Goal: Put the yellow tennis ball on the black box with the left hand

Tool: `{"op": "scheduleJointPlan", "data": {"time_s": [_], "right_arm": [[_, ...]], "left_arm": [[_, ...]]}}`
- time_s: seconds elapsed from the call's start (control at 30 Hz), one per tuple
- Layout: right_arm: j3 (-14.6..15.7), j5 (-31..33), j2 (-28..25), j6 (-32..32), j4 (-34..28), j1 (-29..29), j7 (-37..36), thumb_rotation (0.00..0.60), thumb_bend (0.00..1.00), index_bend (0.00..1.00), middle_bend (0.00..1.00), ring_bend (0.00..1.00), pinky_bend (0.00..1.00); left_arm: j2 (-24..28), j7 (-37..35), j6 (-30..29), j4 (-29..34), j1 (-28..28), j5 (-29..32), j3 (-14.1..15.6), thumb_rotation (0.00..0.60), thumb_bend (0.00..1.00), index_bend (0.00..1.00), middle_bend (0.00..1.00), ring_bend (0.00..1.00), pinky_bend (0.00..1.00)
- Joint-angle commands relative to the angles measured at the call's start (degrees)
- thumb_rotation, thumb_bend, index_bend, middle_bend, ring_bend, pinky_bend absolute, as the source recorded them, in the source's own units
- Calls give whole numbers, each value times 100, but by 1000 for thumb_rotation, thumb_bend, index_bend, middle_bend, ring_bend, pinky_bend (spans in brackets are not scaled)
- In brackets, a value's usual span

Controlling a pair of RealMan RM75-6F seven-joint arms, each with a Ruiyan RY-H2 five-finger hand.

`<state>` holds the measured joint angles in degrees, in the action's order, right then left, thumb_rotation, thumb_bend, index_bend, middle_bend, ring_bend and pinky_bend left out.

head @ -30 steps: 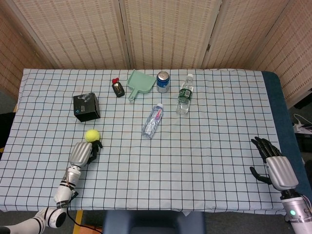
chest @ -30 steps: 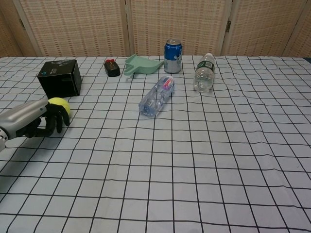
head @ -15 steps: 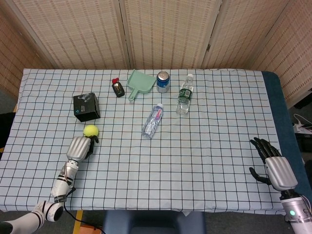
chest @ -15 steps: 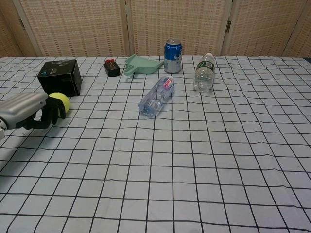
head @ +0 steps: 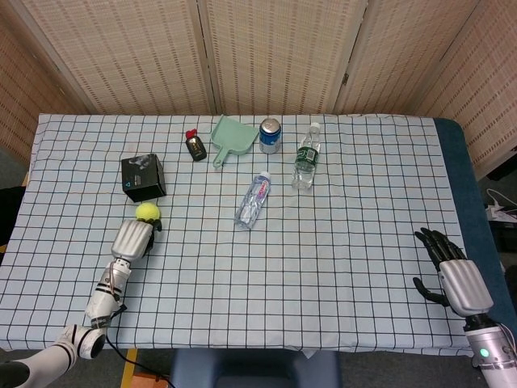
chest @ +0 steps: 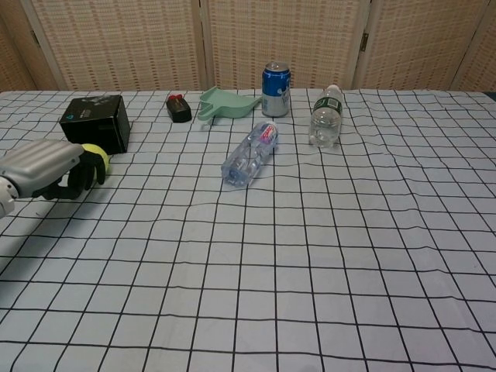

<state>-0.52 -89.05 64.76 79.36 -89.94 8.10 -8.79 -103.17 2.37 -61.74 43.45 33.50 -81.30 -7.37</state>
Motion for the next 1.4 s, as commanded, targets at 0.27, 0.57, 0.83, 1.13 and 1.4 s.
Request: {"op": "scheduleJointPlan", "data": {"time_s": [0.27, 0.57, 0.83, 1.13, 1.4], "right_arm": [[4, 5, 0, -16, -1, 4, 5, 600, 266, 67, 25, 0, 153], [3, 30, 10, -35, 9, 5, 16, 600, 265, 67, 25, 0, 153], [-6, 53, 12, -54, 13, 13, 13, 600, 266, 67, 25, 0, 153], [-18, 78, 14, -67, 19, 17, 4, 600, 266, 67, 25, 0, 153], [-31, 100, 18, -84, 29, 27, -2, 600, 265, 67, 25, 0, 153]], "left_arm": [[-64, 708, 67, -222, 111, 136, -46, 600, 843, 451, 503, 525, 818], [-56, 563, 549, -165, 235, 370, -124, 600, 819, 399, 464, 480, 765], [64, 371, 988, 131, 370, 635, -261, 600, 762, 243, 343, 364, 647], [64, 333, 1202, 79, 523, 780, -342, 600, 732, 195, 275, 289, 519], [123, 103, 1499, 61, 701, 898, -432, 600, 698, 152, 199, 170, 355]]}}
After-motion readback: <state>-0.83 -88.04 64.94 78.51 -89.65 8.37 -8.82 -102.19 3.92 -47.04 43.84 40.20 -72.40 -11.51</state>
